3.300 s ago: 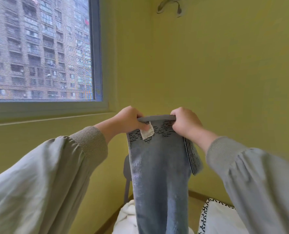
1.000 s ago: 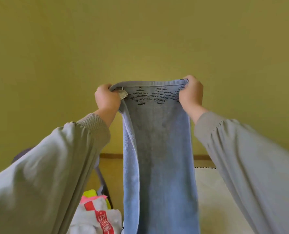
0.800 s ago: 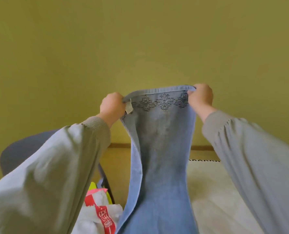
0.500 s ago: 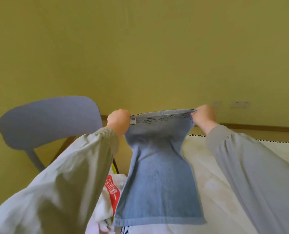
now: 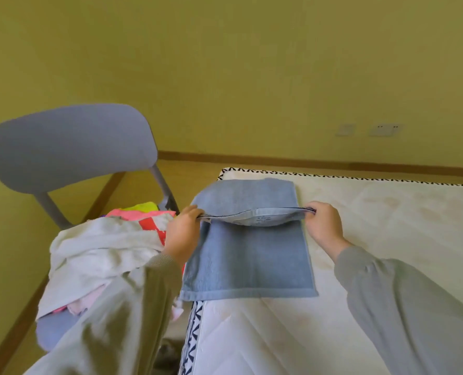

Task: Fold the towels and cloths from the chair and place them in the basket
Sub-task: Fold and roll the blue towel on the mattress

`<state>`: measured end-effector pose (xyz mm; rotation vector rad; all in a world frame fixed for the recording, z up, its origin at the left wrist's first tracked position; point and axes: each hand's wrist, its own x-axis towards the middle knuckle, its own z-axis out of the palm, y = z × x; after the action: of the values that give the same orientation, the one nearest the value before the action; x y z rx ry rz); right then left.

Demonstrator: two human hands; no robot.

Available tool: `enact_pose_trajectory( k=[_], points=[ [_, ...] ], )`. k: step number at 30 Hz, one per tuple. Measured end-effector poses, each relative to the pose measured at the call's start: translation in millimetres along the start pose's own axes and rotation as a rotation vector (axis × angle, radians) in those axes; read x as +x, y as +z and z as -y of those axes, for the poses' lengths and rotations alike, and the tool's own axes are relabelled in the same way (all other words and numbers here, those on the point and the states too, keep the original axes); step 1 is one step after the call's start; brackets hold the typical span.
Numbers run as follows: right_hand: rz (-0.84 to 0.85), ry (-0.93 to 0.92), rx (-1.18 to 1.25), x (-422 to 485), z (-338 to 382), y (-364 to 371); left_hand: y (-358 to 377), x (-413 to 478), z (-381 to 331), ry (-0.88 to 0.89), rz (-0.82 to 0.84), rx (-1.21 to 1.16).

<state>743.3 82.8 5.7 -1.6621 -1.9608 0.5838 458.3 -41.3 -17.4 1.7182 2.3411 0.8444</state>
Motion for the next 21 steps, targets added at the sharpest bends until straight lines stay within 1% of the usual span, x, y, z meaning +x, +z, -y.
enact_pose_trajectory(
  k=[2,3,4,5,7,8,9,11,13,15,17,19,21],
  points=[
    [-0.087,-0.041,-0.019,-29.2,-18.4,8.5,11.7,-25.1,0.7,0.055,-0.088,0.009],
    [-0.096,-0.084,-0.052,-43.3,-29.6,15.0,19.7,-37.3,3.2,0.105,-0.087,0.055],
    [-0.060,-0.137,-0.125,-57.3,-42.4,21.0,28.1,-49.6,6.3,0.126,0.001,0.122],
    [0.033,-0.185,-0.236,-69.5,-55.3,27.0,36.8,-61.2,10.4,0.127,0.124,0.205],
    [0.321,-0.214,-0.517,-89.2,-76.3,38.2,50.8,-81.7,19.4,0.091,0.385,0.375],
    [0.409,-0.210,-0.636,-95.7,-84.0,42.9,55.2,-90.5,21.6,0.069,0.467,0.463],
    [0.426,-0.220,-0.700,-100.8,-89.1,47.3,59.0,-97.3,24.1,0.056,0.484,0.527],
    [0.367,-0.287,-0.758,-105.3,-90.3,55.1,60.5,-104.5,21.5,0.085,0.403,0.611],
    [0.253,-0.404,-0.753,-103.7,-89.8,62.1,56.8,-104.6,16.7,0.153,0.296,0.672],
    [0.124,-0.576,-0.688,-99.5,-89.5,62.5,53.7,-102.5,18.7,0.223,0.174,0.637],
    [0.059,-0.669,-0.593,-99.2,-84.7,56.0,49.7,-101.3,22.5,0.332,0.109,0.589],
    [0.035,-0.677,-0.557,-95.9,-86.2,53.9,49.9,-101.5,28.2,0.440,0.138,0.581],
    [0.088,-0.596,-0.601,-96.4,-89.6,55.5,51.6,-103.1,29.1,0.434,0.232,0.625]
  ],
)
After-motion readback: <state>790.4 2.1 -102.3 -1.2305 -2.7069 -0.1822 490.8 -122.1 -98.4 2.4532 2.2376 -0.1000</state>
